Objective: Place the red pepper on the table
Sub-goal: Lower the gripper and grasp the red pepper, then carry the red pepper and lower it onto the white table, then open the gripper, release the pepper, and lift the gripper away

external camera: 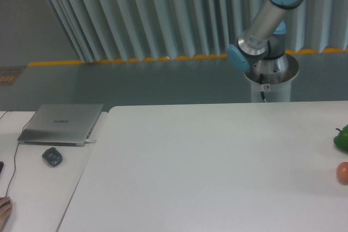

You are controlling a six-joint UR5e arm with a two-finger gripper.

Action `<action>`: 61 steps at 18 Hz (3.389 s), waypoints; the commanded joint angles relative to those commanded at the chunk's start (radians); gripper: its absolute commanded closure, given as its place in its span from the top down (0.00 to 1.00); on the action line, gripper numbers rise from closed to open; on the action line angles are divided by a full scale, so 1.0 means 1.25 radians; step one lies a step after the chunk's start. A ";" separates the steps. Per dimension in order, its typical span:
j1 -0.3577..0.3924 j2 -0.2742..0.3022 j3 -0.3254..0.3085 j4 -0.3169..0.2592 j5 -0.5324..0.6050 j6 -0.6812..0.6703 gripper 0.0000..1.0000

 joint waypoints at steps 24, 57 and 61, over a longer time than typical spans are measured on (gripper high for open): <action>-0.552 -0.007 -0.144 0.066 0.211 -0.697 0.12; -0.376 0.098 -0.069 -0.135 0.147 -0.273 1.00; -0.281 0.097 -0.036 -0.230 0.136 0.001 1.00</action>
